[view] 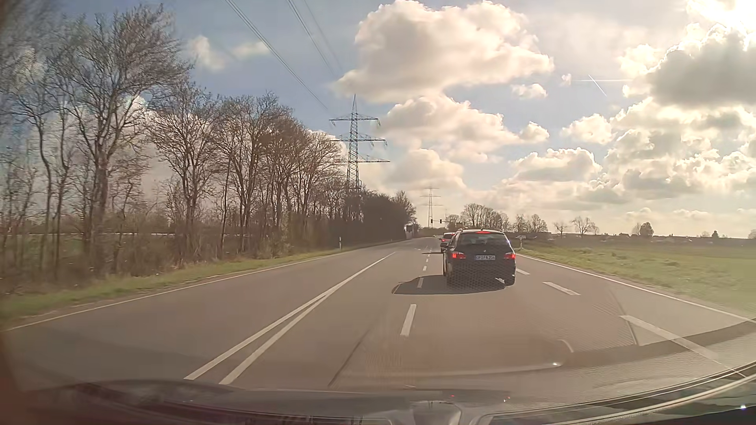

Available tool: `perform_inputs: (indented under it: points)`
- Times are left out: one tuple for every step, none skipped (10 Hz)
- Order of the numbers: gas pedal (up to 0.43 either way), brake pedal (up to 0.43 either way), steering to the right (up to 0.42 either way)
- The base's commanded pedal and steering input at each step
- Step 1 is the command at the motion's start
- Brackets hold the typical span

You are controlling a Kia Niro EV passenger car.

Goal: Follow the waypoints while adhering to traffic rules and regulations

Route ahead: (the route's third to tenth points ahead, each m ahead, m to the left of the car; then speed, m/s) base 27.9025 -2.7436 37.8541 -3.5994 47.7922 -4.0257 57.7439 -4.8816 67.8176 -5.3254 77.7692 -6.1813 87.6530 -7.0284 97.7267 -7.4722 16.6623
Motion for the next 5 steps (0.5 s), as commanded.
perform_inputs:
  points:
    - [0.197, 0.0, -0.005]
    - [0.197, 0.0, -0.002]
    - [0.197, 0.0, 0.003]
    - [0.197, 0.0, 0.006]
    - [0.197, 0.0, 0.008]
